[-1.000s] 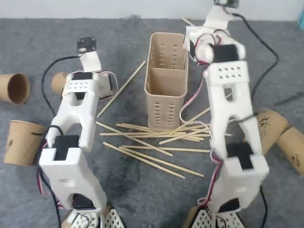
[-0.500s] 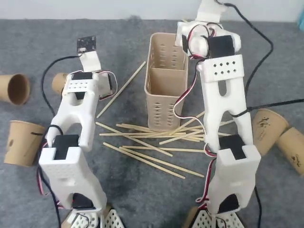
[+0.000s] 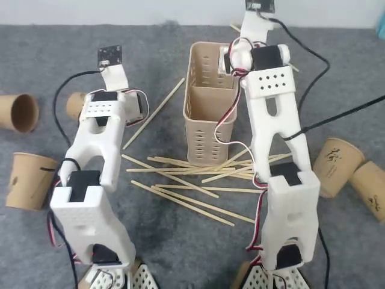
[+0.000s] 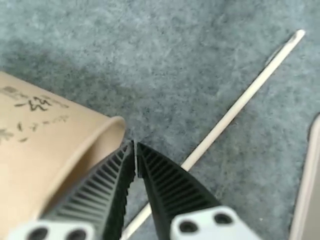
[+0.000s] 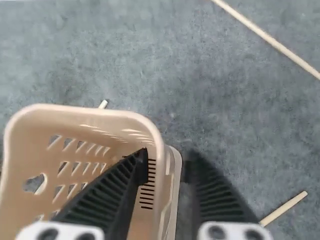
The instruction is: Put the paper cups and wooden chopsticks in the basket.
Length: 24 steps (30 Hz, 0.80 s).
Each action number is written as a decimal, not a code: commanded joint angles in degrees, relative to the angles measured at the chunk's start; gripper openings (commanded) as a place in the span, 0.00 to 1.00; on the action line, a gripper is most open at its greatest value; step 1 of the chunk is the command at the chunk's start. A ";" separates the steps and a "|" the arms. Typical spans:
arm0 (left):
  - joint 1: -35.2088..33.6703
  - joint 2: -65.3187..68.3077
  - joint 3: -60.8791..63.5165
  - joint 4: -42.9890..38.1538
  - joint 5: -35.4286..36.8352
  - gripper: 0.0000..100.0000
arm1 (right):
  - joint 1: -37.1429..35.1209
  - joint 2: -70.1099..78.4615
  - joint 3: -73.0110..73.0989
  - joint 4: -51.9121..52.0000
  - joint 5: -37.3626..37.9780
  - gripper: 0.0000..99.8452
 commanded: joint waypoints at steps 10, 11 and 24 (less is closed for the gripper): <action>0.35 -0.88 -1.54 -1.23 -0.09 0.02 | 8.04 -10.07 -2.29 8.22 -15.74 0.01; 0.35 -0.88 -1.54 -1.23 -0.09 0.02 | 8.13 -10.86 -2.29 9.19 -17.14 0.01; -0.35 -0.88 -1.36 -0.97 -0.09 0.02 | 11.74 -13.41 -2.02 16.48 -19.08 0.15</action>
